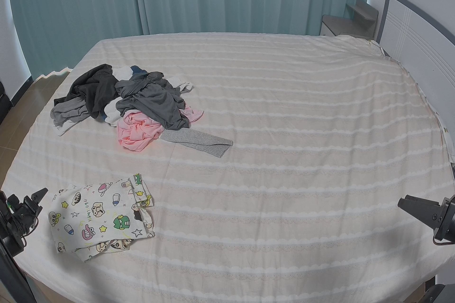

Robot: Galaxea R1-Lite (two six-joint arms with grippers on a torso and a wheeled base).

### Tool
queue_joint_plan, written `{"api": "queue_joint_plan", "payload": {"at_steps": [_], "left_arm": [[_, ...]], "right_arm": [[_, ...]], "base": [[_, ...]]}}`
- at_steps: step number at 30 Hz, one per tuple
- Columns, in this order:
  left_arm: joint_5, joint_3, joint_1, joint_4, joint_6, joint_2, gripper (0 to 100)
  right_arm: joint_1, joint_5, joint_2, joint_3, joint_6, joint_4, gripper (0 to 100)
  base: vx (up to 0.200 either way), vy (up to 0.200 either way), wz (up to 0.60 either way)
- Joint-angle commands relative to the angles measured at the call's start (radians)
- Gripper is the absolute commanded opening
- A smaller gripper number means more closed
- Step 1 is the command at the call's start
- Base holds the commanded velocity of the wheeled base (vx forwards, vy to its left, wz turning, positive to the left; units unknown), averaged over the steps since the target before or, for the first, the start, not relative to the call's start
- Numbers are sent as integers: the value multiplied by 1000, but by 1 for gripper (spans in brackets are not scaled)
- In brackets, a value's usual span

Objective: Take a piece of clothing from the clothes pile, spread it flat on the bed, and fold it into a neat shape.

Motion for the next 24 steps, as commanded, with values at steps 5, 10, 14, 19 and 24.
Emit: {"api": "queue_joint_plan", "payload": {"at_steps": [5, 10, 14, 19, 24], "left_arm": [[-234, 71, 54, -18, -83, -359, 100], [-398, 99, -8, -18, -259, -603, 100], [-590, 134, -81, -18, -457, -823, 100], [-643, 200, -232, -15, -494, -974, 100], [-728, 246, -408, -10, -676, -1107, 100]], "right_arm": [[-9, -25, -53, -8, -64, 2, 100], [-10, -59, -155, -14, -95, 53, 100], [-12, -126, -276, -37, -147, 212, 100], [-81, -189, -378, -40, -174, 321, 100], [-230, -200, -521, -26, -266, 379, 100]], "base": [[0, 0, 0], [0, 0, 0], [0, 0, 0], [0, 0, 0], [0, 0, 0]]}}
